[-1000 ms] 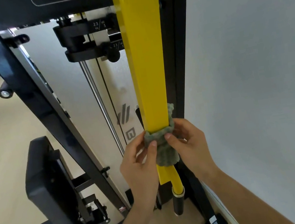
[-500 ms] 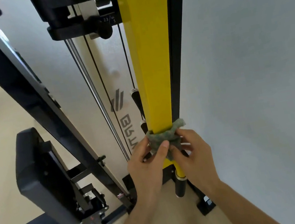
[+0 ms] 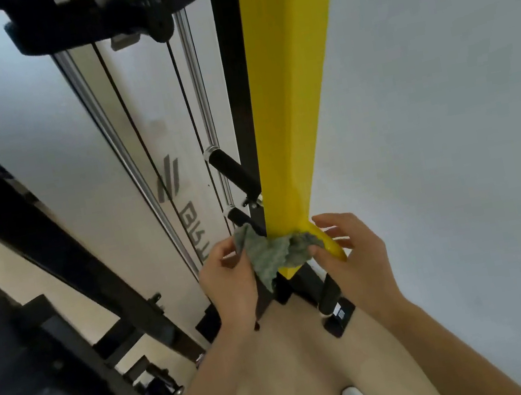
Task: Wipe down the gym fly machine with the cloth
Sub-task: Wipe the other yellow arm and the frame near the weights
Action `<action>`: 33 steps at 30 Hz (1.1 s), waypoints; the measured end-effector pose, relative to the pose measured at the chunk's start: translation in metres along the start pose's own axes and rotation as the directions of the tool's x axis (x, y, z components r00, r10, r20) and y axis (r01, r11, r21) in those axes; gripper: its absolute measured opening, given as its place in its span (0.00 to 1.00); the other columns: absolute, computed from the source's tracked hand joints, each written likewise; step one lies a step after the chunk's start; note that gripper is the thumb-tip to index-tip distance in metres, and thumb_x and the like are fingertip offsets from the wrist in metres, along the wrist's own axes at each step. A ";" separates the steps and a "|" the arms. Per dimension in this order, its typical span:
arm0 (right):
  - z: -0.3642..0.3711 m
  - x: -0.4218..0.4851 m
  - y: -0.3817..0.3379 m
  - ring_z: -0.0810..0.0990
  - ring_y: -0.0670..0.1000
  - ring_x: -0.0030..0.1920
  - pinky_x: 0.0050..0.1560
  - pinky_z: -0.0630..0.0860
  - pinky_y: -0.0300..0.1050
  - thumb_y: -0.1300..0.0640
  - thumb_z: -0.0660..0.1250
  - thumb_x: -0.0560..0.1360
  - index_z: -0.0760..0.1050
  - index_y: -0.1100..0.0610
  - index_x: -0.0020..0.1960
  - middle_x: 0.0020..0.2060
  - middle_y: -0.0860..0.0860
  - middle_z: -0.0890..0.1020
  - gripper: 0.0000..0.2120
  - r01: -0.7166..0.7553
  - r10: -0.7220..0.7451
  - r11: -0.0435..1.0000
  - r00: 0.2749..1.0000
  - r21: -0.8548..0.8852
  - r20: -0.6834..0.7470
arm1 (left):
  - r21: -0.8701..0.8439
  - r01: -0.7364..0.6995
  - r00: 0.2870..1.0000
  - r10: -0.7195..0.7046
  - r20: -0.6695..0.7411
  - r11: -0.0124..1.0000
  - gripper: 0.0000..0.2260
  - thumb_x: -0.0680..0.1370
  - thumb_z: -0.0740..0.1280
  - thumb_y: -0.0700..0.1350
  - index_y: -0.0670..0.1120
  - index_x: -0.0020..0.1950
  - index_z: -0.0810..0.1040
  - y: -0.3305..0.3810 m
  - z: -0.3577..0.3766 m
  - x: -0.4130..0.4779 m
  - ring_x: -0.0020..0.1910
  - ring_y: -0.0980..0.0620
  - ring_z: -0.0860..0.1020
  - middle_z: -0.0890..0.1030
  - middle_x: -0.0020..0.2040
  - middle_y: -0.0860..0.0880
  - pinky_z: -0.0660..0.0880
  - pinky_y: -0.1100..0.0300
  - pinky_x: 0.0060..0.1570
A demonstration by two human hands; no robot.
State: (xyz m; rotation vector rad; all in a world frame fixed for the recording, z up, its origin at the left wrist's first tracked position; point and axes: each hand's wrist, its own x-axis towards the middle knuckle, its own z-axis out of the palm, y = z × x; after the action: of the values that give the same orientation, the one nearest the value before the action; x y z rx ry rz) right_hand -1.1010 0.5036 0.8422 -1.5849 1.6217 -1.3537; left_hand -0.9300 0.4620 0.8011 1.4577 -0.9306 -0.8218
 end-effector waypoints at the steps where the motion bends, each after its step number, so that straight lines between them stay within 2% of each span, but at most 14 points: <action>1: 0.002 -0.003 0.002 0.80 0.43 0.52 0.50 0.74 0.29 0.63 0.75 0.74 0.80 0.51 0.59 0.53 0.47 0.82 0.15 -0.009 0.008 1.000 1.000 -0.027 -0.017 | 0.029 0.028 1.000 -0.028 -0.004 0.999 0.05 0.75 0.76 0.46 0.52 0.50 0.85 -0.005 -0.001 0.004 0.43 0.59 0.82 0.85 0.43 0.58 0.82 0.53 0.49; 4: 0.006 -0.012 0.005 0.79 0.41 0.51 0.48 0.73 0.28 0.62 0.75 0.75 0.81 0.51 0.61 0.51 0.46 0.83 0.16 -0.018 0.011 0.997 0.997 -0.076 -0.081 | 0.087 0.039 0.999 -0.038 -0.011 0.995 0.06 0.75 0.76 0.45 0.54 0.48 0.82 -0.016 -0.002 0.011 0.45 0.62 0.80 0.83 0.44 0.59 0.81 0.55 0.50; 6: 0.008 -0.016 0.004 0.79 0.43 0.50 0.48 0.72 0.29 0.62 0.74 0.76 0.81 0.49 0.62 0.51 0.45 0.83 0.17 -0.025 0.015 0.995 0.993 -0.095 -0.114 | 0.056 0.042 0.999 -0.043 0.021 0.998 0.08 0.75 0.75 0.41 0.53 0.46 0.80 -0.019 -0.002 0.012 0.44 0.64 0.79 0.82 0.43 0.58 0.81 0.52 0.52; 11: 0.014 -0.019 0.004 0.79 0.50 0.48 0.50 0.72 0.34 0.62 0.72 0.77 0.80 0.53 0.65 0.51 0.49 0.83 0.17 -0.039 0.016 0.985 0.990 -0.169 -0.138 | -0.060 0.060 0.969 -0.043 0.242 0.996 0.11 0.76 0.69 0.34 0.52 0.47 0.78 -0.020 -0.004 -0.001 0.45 0.58 0.81 0.82 0.45 0.58 0.82 0.43 0.51; 14: 0.015 -0.019 0.003 0.79 0.50 0.48 0.49 0.71 0.30 0.63 0.72 0.77 0.80 0.54 0.65 0.51 0.49 0.83 0.18 -0.054 0.030 0.984 0.990 -0.169 -0.138 | -0.193 0.118 0.913 -0.030 0.407 0.974 0.12 0.78 0.69 0.37 0.53 0.55 0.80 -0.013 -0.005 -0.010 0.53 0.44 0.83 0.84 0.53 0.47 0.80 0.35 0.53; 15: 0.015 -0.019 0.003 0.79 0.50 0.48 0.49 0.70 0.28 0.63 0.72 0.77 0.80 0.54 0.65 0.51 0.49 0.83 0.18 -0.054 0.031 0.985 0.990 -0.166 -0.137 | -0.214 0.108 0.901 -0.004 0.434 0.971 0.13 0.78 0.70 0.38 0.54 0.58 0.79 -0.012 -0.003 -0.012 0.55 0.40 0.82 0.82 0.56 0.44 0.81 0.35 0.53; 17: 0.016 -0.020 0.003 0.78 0.49 0.47 0.48 0.70 0.27 0.63 0.72 0.76 0.80 0.55 0.65 0.50 0.48 0.82 0.18 -0.051 0.028 0.985 0.990 -0.163 -0.138 | -0.209 -0.031 0.908 0.115 0.403 0.977 0.18 0.74 0.75 0.38 0.54 0.60 0.78 -0.011 0.000 -0.016 0.58 0.46 0.82 0.79 0.60 0.47 0.83 0.49 0.53; 19: 0.016 -0.021 0.004 0.78 0.48 0.46 0.48 0.70 0.26 0.64 0.72 0.77 0.80 0.55 0.66 0.50 0.48 0.82 0.18 -0.045 0.022 0.986 0.990 -0.159 -0.143 | -0.230 -0.180 0.891 0.258 0.375 0.956 0.20 0.72 0.77 0.35 0.51 0.60 0.78 -0.014 0.004 -0.017 0.60 0.52 0.79 0.76 0.60 0.50 0.81 0.61 0.54; 22: 0.015 -0.022 0.006 0.78 0.46 0.46 0.49 0.70 0.27 0.63 0.71 0.78 0.79 0.55 0.67 0.50 0.48 0.82 0.18 -0.049 0.027 0.987 0.989 -0.152 -0.144 | -0.182 -0.301 0.877 0.347 0.332 0.936 0.20 0.72 0.75 0.32 0.54 0.55 0.79 -0.031 0.009 -0.015 0.58 0.53 0.80 0.78 0.57 0.48 0.78 0.68 0.52; 23: 0.015 -0.022 0.007 0.78 0.45 0.46 0.49 0.70 0.27 0.63 0.71 0.78 0.78 0.54 0.68 0.50 0.47 0.82 0.19 -0.055 0.034 0.987 0.989 -0.149 -0.143 | -0.144 -0.296 0.893 0.327 0.310 0.944 0.19 0.73 0.74 0.33 0.55 0.55 0.79 -0.039 0.011 -0.015 0.57 0.55 0.80 0.80 0.55 0.50 0.77 0.69 0.51; 27: 0.012 -0.022 0.009 0.77 0.41 0.44 0.47 0.70 0.28 0.63 0.70 0.78 0.78 0.54 0.68 0.48 0.46 0.81 0.19 -0.078 0.062 0.991 0.988 -0.109 -0.142 | -0.046 -0.132 0.955 0.139 0.260 0.990 0.15 0.76 0.74 0.38 0.55 0.54 0.77 -0.071 0.018 -0.012 0.51 0.62 0.81 0.81 0.50 0.62 0.76 0.72 0.48; 29: 0.010 -0.022 0.010 0.76 0.42 0.43 0.46 0.70 0.29 0.63 0.70 0.78 0.78 0.54 0.68 0.47 0.46 0.81 0.19 -0.079 0.064 0.992 0.988 -0.101 -0.138 | 0.005 -0.049 0.967 0.046 0.252 0.999 0.12 0.76 0.74 0.39 0.54 0.52 0.76 -0.084 0.022 -0.009 0.50 0.61 0.81 0.81 0.48 0.60 0.79 0.68 0.46; 31: 0.009 -0.021 0.010 0.76 0.42 0.43 0.46 0.70 0.28 0.63 0.70 0.78 0.78 0.54 0.69 0.48 0.47 0.81 0.19 -0.079 0.065 0.992 0.989 -0.102 -0.134 | 0.036 0.068 0.961 -0.075 0.266 0.997 0.10 0.77 0.73 0.40 0.54 0.50 0.76 -0.090 0.025 -0.007 0.51 0.55 0.81 0.81 0.49 0.57 0.81 0.66 0.46; 33: 0.008 -0.022 0.011 0.76 0.44 0.43 0.46 0.70 0.28 0.62 0.70 0.78 0.78 0.54 0.69 0.49 0.48 0.82 0.19 -0.077 0.063 0.992 0.990 -0.100 -0.129 | 0.022 0.149 0.944 -0.149 0.293 0.989 0.10 0.77 0.73 0.40 0.53 0.49 0.76 -0.089 0.028 -0.005 0.52 0.49 0.82 0.81 0.50 0.52 0.83 0.56 0.50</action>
State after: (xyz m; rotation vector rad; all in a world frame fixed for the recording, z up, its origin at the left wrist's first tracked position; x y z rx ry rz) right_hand -1.0941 0.5195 0.8233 -1.5122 1.8332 -1.3762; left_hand -0.9486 0.4562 0.7095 1.4418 -1.0490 -1.1750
